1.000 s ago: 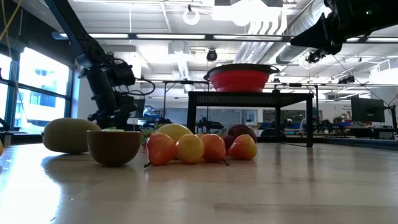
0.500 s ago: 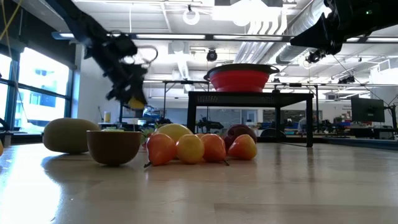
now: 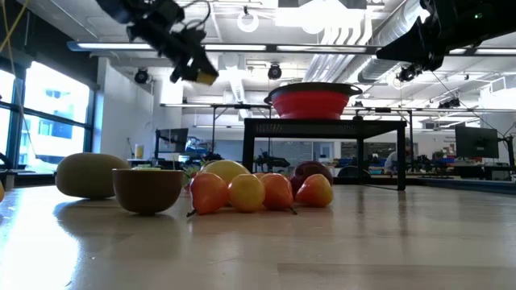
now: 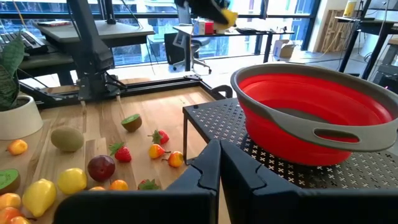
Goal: Pick & Place Fruit
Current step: Put the lemon into the strainer on the shelf
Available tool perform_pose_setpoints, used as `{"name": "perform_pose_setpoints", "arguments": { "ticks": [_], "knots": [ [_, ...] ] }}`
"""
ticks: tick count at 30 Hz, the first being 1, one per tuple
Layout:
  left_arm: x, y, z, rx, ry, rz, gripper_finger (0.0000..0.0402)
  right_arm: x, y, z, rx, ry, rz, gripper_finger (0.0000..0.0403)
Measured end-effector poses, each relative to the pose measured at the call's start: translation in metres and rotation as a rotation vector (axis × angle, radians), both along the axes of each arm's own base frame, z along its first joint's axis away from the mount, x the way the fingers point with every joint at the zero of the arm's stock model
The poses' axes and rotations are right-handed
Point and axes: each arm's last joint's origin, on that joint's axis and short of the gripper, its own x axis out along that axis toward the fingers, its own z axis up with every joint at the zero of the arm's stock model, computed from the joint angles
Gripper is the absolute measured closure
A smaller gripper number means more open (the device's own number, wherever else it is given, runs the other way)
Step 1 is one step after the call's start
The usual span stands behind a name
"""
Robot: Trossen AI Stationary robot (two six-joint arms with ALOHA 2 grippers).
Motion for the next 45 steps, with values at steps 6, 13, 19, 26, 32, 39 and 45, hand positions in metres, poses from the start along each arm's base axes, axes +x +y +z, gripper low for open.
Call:
{"name": "perform_pose_setpoints", "arguments": {
  "ticks": [6,13,19,26,32,39,45],
  "knots": [
    [0.015,-0.015,0.035,0.115,-0.051,-0.087,0.0204,0.000,0.000,0.000,0.000,0.000,0.000,0.0400],
    [0.034,-0.034,0.058,0.213,-0.128,-0.178,0.0204,0.000,0.000,0.000,-0.002,0.001,0.000,0.0400],
    [0.053,-0.033,0.058,0.278,-0.202,-0.214,0.0204,0.000,0.000,0.000,-0.007,0.007,0.001,0.0400],
    [0.082,-0.016,0.042,0.254,-0.234,-0.221,0.0204,0.000,0.000,-0.001,-0.007,0.009,0.001,0.0400],
    [0.108,0.003,0.050,0.221,-0.195,-0.249,0.0204,0.000,0.000,-0.001,-0.007,0.009,0.001,0.0400],
    [0.144,0.020,0.056,0.195,-0.143,-0.286,0.0204,0.000,0.000,-0.001,-0.007,0.010,0.001,0.0400],
    [0.176,0.023,0.043,0.183,-0.133,-0.322,0.0204,0.000,0.000,-0.001,0.000,0.007,0.001,0.0400]
  ]
}}
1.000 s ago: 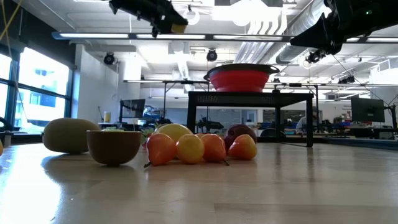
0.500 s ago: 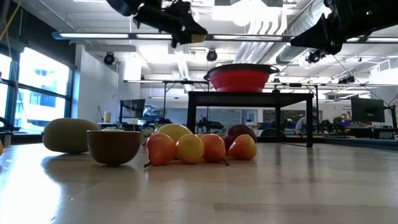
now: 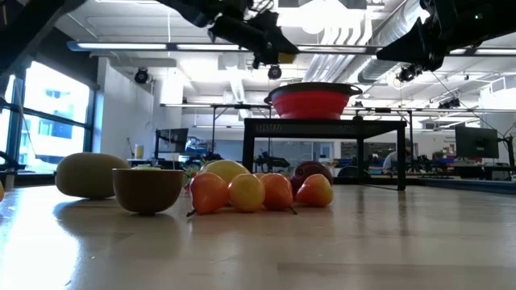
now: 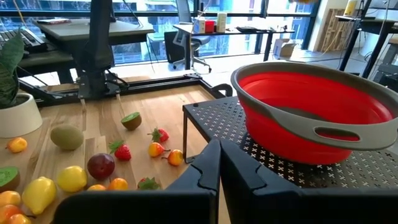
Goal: Pick & Place Fruit
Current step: Put the lemon into the strainer on the shelf
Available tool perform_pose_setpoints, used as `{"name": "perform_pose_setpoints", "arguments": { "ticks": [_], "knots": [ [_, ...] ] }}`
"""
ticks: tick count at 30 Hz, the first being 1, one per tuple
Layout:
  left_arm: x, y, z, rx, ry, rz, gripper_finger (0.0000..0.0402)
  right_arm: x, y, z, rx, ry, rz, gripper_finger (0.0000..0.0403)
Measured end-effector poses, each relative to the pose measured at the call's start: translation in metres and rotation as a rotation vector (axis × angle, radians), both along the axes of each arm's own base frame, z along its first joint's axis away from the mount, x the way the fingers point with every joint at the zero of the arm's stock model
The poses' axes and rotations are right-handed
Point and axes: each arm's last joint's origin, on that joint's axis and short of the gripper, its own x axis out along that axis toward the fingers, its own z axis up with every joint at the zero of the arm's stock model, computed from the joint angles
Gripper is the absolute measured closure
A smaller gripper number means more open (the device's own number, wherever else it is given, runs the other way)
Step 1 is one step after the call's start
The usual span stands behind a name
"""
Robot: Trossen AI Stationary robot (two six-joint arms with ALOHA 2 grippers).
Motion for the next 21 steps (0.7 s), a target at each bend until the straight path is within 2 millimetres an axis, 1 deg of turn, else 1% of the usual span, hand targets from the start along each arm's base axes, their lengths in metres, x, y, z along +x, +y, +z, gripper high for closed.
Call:
{"name": "perform_pose_setpoints", "arguments": {
  "ticks": [2,6,10,16,21],
  "knots": [
    [0.011,-0.003,-0.007,-0.005,0.012,-0.011,0.0204,0.000,0.000,0.000,0.000,0.000,0.001,0.0400],
    [0.028,-0.011,-0.023,-0.004,0.047,0.022,0.0204,0.000,0.000,0.000,0.002,0.000,0.011,0.0400],
    [0.043,-0.019,-0.040,-0.011,0.103,0.057,0.0204,0.000,0.001,0.000,0.006,0.000,0.039,0.0400],
    [0.049,-0.029,-0.047,-0.006,0.167,0.115,0.0204,0.001,0.001,0.000,0.009,0.001,0.053,0.0400],
    [0.049,-0.033,-0.050,-0.001,0.201,0.110,0.0204,0.000,0.001,-0.001,0.009,0.010,0.053,0.0400]
  ]
}}
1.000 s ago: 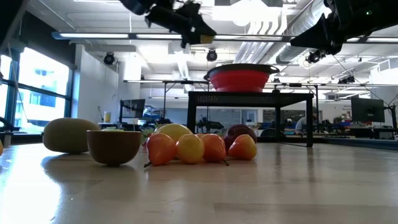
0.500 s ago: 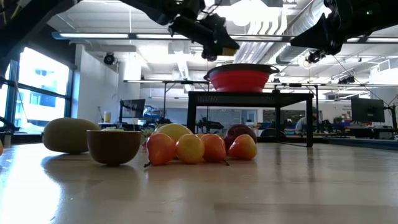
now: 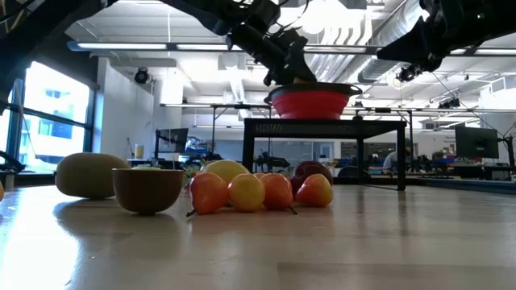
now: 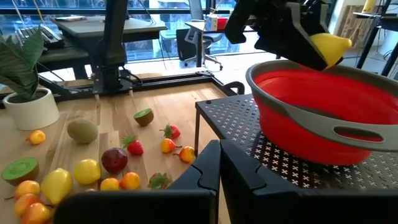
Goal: Pick & Place Fruit
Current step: Put the lemon into the strainer on the shelf
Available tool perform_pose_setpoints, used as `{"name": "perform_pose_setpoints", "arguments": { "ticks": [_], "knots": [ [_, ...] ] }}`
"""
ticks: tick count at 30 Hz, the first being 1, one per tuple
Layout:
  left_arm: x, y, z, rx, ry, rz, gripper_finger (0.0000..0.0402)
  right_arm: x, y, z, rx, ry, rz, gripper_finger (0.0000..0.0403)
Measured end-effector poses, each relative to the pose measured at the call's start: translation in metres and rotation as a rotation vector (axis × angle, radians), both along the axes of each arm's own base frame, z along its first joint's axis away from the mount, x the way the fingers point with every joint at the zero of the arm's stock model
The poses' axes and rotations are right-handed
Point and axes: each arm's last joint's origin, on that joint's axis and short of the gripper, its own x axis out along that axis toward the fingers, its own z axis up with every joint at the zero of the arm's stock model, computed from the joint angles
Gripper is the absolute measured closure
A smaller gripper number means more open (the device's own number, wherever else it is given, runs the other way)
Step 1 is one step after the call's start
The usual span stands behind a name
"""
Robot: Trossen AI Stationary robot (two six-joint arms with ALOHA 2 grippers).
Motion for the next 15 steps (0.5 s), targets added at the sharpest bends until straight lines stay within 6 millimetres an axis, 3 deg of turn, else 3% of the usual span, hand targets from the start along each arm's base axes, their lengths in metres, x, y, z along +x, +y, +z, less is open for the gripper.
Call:
{"name": "perform_pose_setpoints", "arguments": {
  "ticks": [15],
  "knots": [
    [-0.0026,0.0002,-0.0048,-0.034,0.046,0.010,0.0198,-0.0008,-0.0001,-0.0045,-0.007,0.051,-0.001,0.0400]
  ]
}}
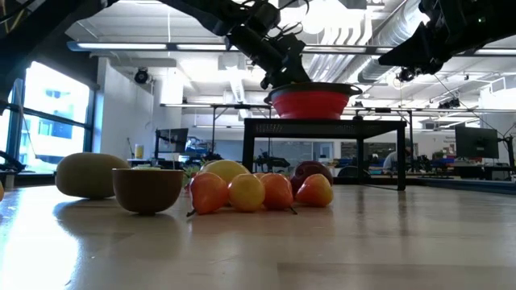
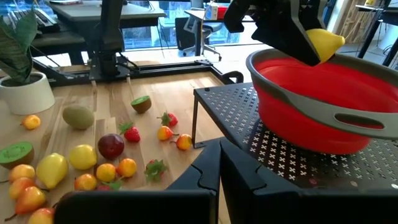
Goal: Pick & Place Fruit
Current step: Put the lemon into the strainer on the shelf
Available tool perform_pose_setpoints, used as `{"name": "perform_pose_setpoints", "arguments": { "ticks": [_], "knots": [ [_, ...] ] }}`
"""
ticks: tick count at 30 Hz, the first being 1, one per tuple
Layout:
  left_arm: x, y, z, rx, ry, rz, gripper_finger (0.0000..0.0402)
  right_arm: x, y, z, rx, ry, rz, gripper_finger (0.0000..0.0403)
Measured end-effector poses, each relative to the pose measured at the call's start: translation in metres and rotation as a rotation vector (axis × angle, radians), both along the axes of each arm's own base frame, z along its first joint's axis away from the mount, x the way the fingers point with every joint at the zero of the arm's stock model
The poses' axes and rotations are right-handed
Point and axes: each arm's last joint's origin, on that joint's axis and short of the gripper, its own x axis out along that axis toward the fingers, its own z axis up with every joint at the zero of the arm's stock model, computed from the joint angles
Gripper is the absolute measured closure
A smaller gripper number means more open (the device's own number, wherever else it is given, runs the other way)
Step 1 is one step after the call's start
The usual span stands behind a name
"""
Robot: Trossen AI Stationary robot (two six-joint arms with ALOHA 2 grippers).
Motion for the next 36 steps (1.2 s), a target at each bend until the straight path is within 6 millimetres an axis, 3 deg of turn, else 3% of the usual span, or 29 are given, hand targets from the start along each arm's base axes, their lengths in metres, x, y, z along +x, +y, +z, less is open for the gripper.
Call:
{"name": "perform_pose_setpoints", "arguments": {
  "ticks": [36],
  "knots": [
    [-0.0013,0.0016,-0.0015,0.014,0.025,0.065,0.0194,-0.0016,0.0000,-0.0067,0.000,0.072,0.000,0.0400]
  ]
}}
